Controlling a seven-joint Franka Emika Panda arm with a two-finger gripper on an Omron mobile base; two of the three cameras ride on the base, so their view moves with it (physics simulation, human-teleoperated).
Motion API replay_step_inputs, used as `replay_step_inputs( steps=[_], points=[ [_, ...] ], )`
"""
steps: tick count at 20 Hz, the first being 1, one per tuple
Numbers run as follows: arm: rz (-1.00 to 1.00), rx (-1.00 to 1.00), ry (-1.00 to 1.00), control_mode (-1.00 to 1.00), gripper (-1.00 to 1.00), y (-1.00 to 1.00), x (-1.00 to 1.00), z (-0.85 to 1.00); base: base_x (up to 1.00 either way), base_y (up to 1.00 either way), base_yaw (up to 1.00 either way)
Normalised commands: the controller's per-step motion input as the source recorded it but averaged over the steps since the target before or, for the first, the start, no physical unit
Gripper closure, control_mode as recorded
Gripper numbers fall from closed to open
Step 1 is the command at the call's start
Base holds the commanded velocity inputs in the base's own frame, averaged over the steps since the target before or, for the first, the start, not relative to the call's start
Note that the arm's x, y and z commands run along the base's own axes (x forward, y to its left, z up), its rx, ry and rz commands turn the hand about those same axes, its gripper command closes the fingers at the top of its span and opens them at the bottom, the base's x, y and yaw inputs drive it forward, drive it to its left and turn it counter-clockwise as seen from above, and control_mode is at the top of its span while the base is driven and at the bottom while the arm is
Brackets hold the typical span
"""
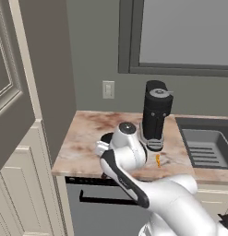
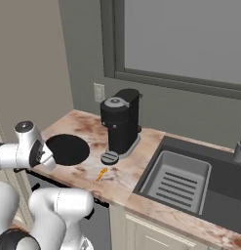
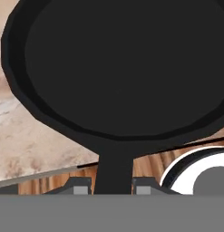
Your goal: Retrieve the pan from the cabinet, then place the raw meat into the pan to avoid contamination.
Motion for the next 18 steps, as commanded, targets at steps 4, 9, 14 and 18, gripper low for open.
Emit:
replay_step_inputs(
  steps=[4,9,14,18],
  points=[
    [0.00,0.00,0.00,-1.00,1.00,0.05,0.29,-0.22,0.00,0.00,0.00],
    [0.00,0.00,0.00,-1.00,1.00,0.07,0.29,-0.21,0.00,0.00,0.00],
    [0.00,0.00,0.00,-1.00,1.00,0.12,0.32,-0.20,0.00,0.00,0.00],
    [0.00,0.00,0.00,-1.00,1.00,0.13,0.30,-0.19,0.00,0.00,0.00]
  ],
)
